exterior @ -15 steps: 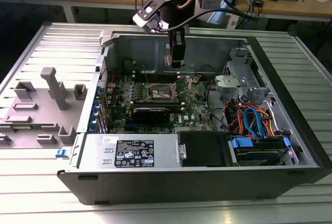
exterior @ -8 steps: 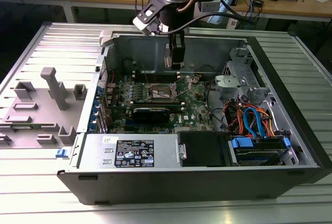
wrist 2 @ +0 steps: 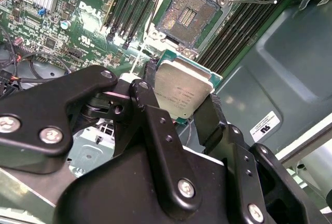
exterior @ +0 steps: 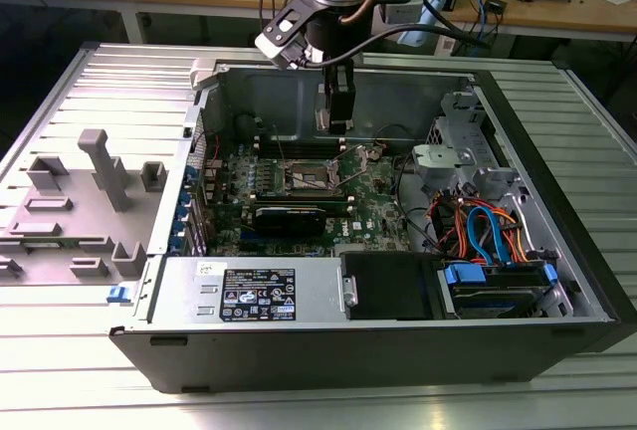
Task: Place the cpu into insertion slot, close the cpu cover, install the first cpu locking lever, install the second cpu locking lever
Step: 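Place the cpu into insertion slot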
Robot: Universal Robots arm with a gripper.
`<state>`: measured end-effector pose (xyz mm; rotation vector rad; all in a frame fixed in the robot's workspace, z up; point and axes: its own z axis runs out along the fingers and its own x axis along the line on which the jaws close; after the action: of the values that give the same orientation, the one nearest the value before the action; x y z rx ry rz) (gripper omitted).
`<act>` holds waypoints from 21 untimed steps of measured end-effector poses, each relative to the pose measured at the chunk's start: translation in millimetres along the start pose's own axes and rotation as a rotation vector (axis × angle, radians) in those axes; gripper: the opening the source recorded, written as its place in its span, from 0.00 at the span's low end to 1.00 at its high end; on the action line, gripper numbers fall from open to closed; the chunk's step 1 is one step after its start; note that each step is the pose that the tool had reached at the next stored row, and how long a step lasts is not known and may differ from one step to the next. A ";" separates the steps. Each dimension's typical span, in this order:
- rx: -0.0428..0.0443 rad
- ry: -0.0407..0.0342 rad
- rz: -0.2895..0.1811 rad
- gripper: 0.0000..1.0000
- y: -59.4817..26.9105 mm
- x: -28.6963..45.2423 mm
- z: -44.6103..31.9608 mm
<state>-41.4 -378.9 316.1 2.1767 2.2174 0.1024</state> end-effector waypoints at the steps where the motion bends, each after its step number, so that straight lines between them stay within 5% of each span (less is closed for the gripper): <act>1: -0.0002 0.0000 0.000 0.54 0.0 0.0 0.0; 8: -0.0009 0.0000 0.000 0.54 -1.9 0.0 2.7; 15: -0.0036 -0.0001 0.000 0.54 -9.7 0.1 18.1; 19: -0.0295 -0.0005 -0.001 0.54 -20.5 0.2 22.2; 21: -0.0334 -0.0006 -0.001 0.54 -24.6 0.2 25.0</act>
<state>-64.1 -378.5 289.4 2.1586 2.1999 0.1377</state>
